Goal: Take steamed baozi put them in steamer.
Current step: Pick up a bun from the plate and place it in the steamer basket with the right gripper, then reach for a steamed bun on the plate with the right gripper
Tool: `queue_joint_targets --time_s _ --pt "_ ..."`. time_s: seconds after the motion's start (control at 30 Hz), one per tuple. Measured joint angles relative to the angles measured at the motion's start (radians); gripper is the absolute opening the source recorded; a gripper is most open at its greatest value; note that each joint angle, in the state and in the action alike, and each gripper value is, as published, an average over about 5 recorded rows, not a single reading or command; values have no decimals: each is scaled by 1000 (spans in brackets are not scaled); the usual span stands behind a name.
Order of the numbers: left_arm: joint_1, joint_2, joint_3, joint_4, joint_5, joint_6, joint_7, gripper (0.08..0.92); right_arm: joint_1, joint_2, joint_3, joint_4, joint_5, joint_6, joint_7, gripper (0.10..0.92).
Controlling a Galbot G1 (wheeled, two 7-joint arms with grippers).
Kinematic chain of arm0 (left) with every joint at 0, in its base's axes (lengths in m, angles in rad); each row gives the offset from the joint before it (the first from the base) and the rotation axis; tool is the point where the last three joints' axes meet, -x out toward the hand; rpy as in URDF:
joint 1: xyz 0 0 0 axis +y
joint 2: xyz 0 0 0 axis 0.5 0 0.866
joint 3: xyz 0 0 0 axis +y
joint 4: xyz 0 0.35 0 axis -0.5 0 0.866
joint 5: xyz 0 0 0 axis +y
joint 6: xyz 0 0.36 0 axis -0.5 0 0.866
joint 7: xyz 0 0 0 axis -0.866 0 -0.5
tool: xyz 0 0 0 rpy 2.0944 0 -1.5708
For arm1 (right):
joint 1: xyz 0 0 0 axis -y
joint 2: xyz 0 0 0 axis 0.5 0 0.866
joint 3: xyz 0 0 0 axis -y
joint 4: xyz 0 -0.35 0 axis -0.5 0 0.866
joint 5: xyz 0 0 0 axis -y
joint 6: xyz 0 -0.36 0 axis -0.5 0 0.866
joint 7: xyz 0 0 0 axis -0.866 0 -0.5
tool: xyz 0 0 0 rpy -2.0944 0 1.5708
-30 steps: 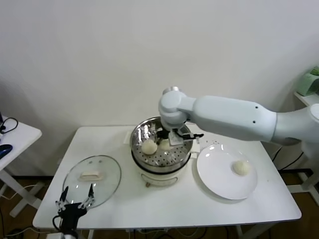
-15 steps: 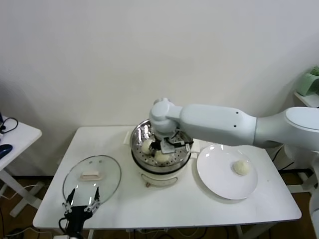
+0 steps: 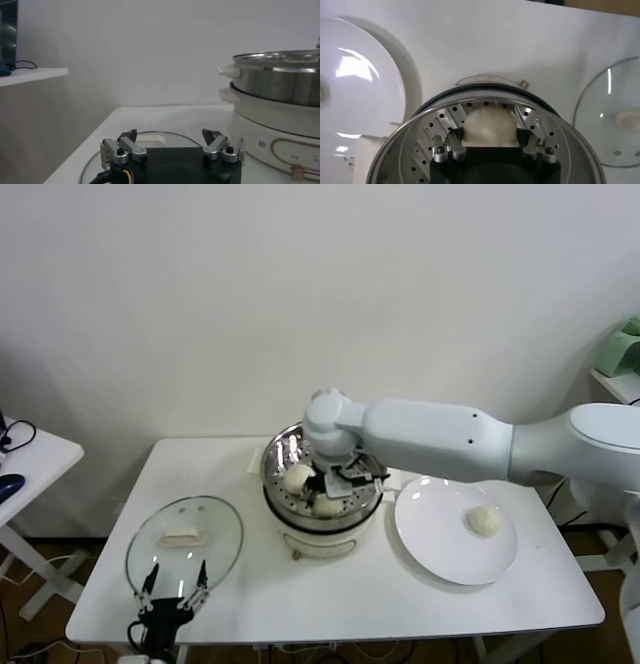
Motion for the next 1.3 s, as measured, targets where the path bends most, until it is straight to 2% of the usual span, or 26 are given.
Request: queue_joint_targets --time_s 0.53,0.7,0.8,1.3 --pt "-13 2 -9 12 -4 -3 -1 823 -16 -3 1 -6 2 3 2 706" --pt "-15 3 -9 15 -4 -3 -1 823 -19 -4 5 -9 2 9 3 799" --pt "-15 3 -8 18 -4 -3 -1 823 -20 -5 11 -11 1 13 3 819" --pt "-20 2 2 16 -3 3 -1 823 13 -36 56 -11 5 58 -15 823"
